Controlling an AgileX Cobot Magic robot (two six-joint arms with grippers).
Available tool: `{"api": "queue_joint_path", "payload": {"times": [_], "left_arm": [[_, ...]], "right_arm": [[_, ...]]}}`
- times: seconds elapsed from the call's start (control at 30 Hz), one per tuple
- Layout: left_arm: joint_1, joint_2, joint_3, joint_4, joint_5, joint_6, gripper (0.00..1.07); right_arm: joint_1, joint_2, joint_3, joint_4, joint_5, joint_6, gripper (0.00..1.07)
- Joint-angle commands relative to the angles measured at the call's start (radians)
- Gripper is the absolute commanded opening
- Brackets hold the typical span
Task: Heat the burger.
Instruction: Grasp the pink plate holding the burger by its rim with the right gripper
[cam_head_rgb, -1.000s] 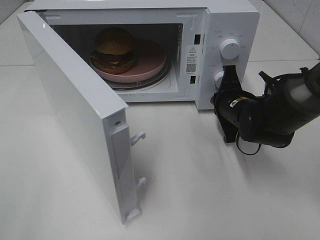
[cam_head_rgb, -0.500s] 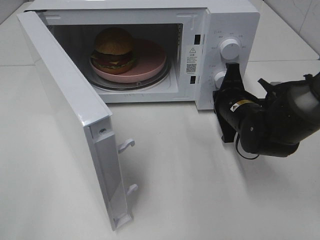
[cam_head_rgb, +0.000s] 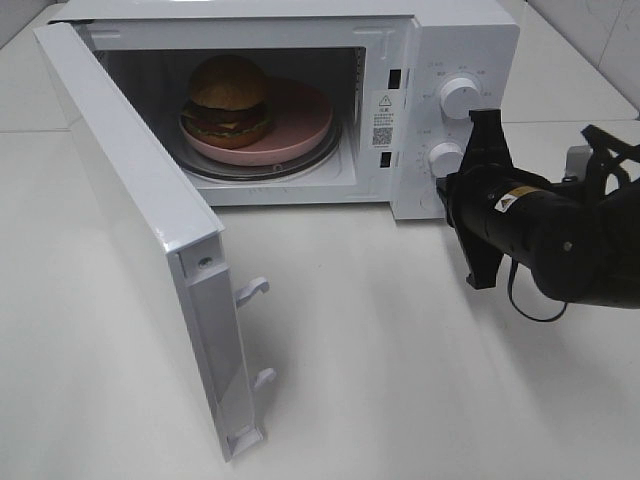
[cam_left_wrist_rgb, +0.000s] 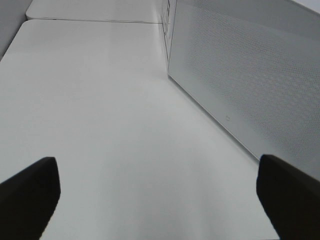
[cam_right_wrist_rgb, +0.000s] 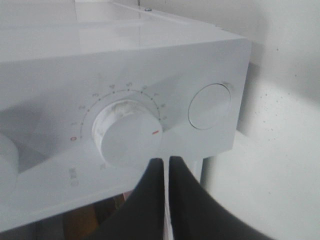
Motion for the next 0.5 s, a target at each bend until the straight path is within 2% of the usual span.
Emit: {"api": "queue_joint_path", "payload": {"times": [0.03,0.27,0.5], "left_arm": [[0.004,-0.013,0.001,0.001,-0.002,-0.005,1.0],[0.004,-0.013,0.001,0.001,-0.002,-0.005,1.0],[0.004,-0.013,0.001,0.001,-0.002,-0.005,1.0]], "right_arm": [[0.001,-0.089,0.013,-0.068,0.125,-0.104,0.01],[0.001,-0.181,0.013,-0.115,0.295,-0.237,0.01],[0.001,-0.278,0.011,-0.133,0.476,-0.508,0.01]]}}
